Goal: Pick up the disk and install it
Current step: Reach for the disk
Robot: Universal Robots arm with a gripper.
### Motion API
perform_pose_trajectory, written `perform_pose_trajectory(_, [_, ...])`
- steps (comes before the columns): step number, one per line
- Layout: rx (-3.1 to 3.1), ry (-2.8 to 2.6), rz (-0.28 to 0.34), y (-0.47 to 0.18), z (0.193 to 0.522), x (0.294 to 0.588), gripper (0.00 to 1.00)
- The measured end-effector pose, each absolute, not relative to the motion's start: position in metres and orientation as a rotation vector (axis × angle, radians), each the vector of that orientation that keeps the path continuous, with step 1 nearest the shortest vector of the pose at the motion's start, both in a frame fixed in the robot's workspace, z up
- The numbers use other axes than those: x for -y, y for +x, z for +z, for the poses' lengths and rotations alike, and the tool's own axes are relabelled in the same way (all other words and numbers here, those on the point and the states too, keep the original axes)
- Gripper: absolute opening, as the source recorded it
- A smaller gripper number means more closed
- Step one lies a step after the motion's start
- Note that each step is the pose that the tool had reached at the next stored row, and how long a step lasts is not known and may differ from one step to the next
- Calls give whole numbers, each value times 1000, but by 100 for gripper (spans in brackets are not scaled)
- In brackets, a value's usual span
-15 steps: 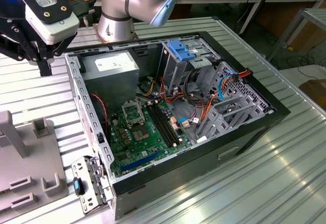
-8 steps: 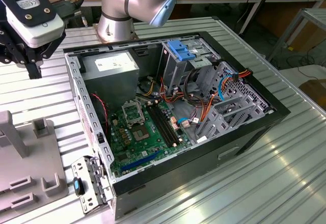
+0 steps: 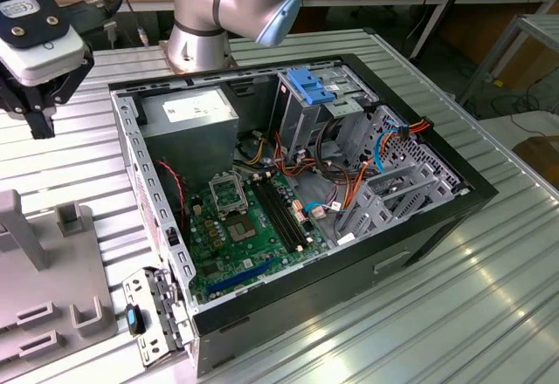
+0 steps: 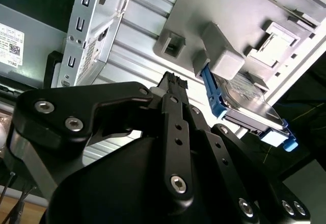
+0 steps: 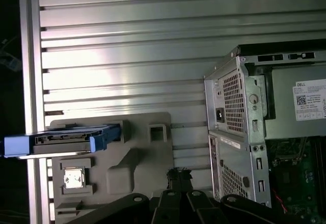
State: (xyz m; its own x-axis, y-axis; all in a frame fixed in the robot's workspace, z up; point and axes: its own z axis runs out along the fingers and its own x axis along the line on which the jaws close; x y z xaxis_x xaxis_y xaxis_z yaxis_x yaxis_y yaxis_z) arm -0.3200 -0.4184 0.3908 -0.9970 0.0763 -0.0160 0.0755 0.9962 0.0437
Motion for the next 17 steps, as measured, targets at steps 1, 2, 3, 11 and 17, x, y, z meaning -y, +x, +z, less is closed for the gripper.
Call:
perform_pose_trajectory(1, [-3121, 119, 67, -323, 391, 418, 11])
perform_pose_trajectory(2, [-3121, 119, 67, -325, 391, 418, 11])
perform_pose_trajectory(3, [-3121, 119, 67, -329, 391, 418, 11])
perform_pose_trajectory(11, [-3130, 119, 67, -351, 390, 416, 11])
perform_pose_trajectory(17, [-3139, 116, 67, -368, 389, 413, 11])
